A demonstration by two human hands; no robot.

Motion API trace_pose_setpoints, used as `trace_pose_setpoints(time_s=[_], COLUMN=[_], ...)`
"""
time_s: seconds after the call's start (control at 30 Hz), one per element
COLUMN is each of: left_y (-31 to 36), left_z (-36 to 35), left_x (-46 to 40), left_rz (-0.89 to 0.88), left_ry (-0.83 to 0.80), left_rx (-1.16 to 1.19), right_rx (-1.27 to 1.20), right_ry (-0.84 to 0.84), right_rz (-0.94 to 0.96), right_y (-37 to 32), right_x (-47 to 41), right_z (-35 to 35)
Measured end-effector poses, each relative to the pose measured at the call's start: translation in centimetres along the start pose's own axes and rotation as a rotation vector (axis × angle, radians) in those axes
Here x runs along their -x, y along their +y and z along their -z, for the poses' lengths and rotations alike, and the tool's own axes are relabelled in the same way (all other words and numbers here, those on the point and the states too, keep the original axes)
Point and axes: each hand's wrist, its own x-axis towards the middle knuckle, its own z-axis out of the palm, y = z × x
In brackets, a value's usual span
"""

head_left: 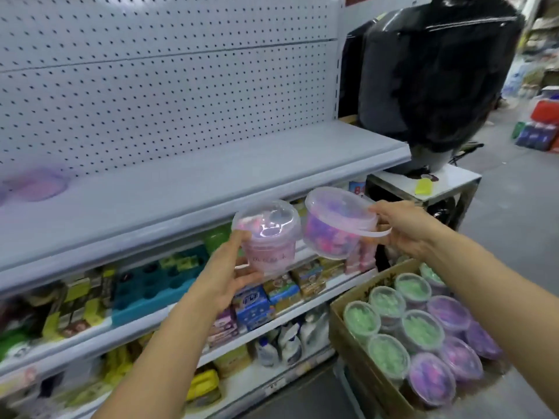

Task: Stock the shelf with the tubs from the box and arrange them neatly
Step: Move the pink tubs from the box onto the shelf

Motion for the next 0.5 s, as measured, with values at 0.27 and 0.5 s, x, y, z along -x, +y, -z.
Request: trace_pose_setpoints(time_s=[0.27,0.5], left_y=[6.7,11.6], left_z=[13.0,24.4], left_x=[2.1,1.1], left_rz=[-0.130,-0.163], left_ry=[0.221,0.378], left_rx=[0.047,0.087], right_rx=[-0.008,0.065], right_ry=[-0.133,-0.167], right_rz=[0.055,0.057], right_y=[-2.0,-1.5], right_x=[-3.6,-7.1], right_z=[-17.0,-31.5])
